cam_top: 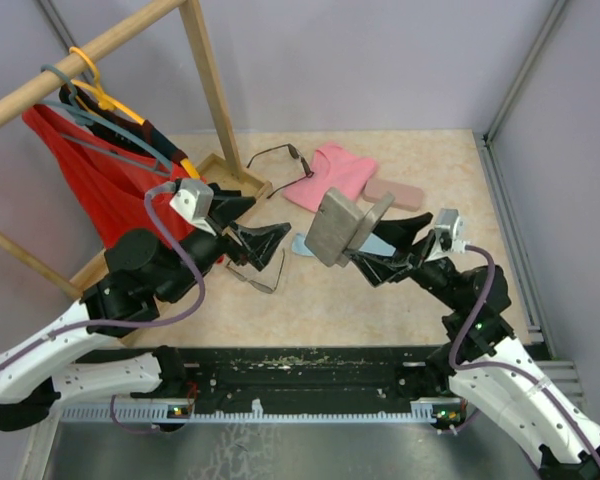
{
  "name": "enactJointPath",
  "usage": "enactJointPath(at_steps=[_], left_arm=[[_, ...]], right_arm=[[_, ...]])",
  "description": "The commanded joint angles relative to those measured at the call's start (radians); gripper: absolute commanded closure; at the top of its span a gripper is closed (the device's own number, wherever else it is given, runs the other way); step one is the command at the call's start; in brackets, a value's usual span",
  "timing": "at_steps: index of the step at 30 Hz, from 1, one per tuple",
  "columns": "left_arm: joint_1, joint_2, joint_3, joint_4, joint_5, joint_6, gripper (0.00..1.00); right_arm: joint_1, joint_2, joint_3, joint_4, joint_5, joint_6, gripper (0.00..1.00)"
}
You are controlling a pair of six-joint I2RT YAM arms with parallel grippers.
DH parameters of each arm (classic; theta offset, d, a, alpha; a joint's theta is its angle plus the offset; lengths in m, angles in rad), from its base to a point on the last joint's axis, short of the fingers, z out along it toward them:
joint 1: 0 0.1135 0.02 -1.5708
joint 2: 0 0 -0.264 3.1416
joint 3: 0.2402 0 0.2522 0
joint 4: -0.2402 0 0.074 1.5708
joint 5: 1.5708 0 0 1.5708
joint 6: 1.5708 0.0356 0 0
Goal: Organize the sunglasses
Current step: Open the sunglasses case, then place the sunglasses case at the center of the board.
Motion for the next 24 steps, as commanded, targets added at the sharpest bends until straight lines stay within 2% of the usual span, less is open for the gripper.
enactJointPath(at_steps=[1, 10, 16, 22, 24], left_arm=[[-0.004, 0.004, -0.011, -0.069, -0.125, -0.033, 0.03], [-0.004, -0.045, -0.024, -0.139, -0.231, -0.024, 0.04], [-0.004, -0.074, -0.041, -0.174, -0.274, -0.027, 0.05], [-0.004, -0.087, -0.067, -0.183, -0.292, -0.038, 0.05], [-0.004, -0.093, -0.075, -0.185, -0.293, -0.039, 0.05]], right_arm=[[-0.005, 0.008, 0.053, -0.038, 0.058, -0.171, 1.0], [0.008, 0.138, 0.194, -0.347, 0.2, -0.529, 1.0], [0.09, 0.122, 0.071, -0.29, 0.321, -0.878, 1.0], [0.322, 0.16, -0.082, -0.229, 0.499, -1.356, 1.0], [0.364, 0.197, -0.097, -0.233, 0.546, -1.412, 1.0]])
